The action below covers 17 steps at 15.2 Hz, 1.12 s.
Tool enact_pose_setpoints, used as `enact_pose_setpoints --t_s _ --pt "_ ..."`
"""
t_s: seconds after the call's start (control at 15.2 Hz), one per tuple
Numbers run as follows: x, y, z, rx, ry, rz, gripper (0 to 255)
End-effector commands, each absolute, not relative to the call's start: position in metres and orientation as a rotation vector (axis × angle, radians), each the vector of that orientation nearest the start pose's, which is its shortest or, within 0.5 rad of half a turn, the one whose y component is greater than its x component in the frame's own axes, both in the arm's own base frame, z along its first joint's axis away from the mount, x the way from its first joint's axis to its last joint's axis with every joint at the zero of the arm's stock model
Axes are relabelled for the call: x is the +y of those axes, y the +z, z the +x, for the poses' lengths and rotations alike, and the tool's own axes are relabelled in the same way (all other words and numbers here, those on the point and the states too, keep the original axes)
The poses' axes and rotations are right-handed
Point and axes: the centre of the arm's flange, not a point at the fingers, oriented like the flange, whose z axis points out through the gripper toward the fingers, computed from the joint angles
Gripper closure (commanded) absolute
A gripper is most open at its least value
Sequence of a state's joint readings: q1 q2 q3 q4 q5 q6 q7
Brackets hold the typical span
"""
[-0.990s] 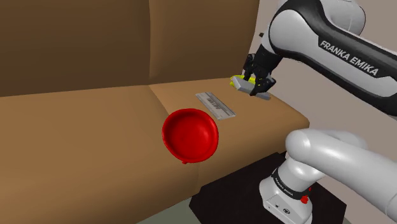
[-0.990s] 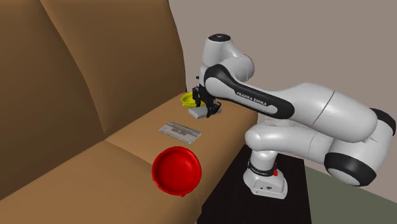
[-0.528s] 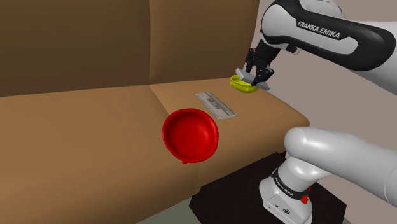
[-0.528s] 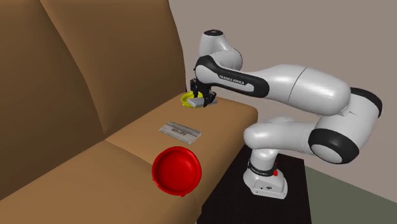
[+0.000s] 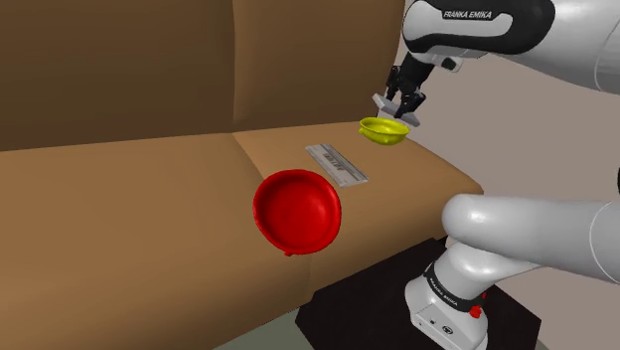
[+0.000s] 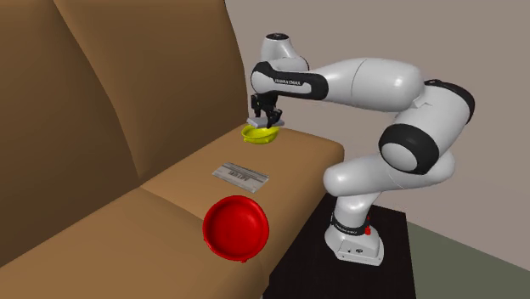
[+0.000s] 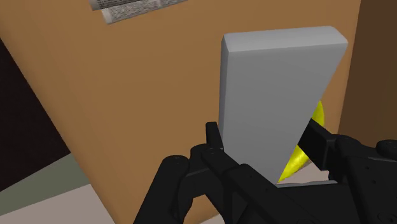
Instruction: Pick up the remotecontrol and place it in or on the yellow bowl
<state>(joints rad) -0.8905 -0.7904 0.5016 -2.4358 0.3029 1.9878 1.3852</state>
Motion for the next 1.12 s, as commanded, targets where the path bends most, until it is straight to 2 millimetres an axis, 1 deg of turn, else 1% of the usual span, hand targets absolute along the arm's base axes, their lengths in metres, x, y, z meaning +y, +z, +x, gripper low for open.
enact_pose_setpoints --t_s 0.0,0.66,1.06 --pt "-0.116 0.554 0.373 2.510 -0.431 -1.717 255" --pt "-0.230 0.556 0.438 2.510 -0.431 -1.717 255" --pt "-0.230 0.524 0.438 2.510 -0.431 -1.717 255"
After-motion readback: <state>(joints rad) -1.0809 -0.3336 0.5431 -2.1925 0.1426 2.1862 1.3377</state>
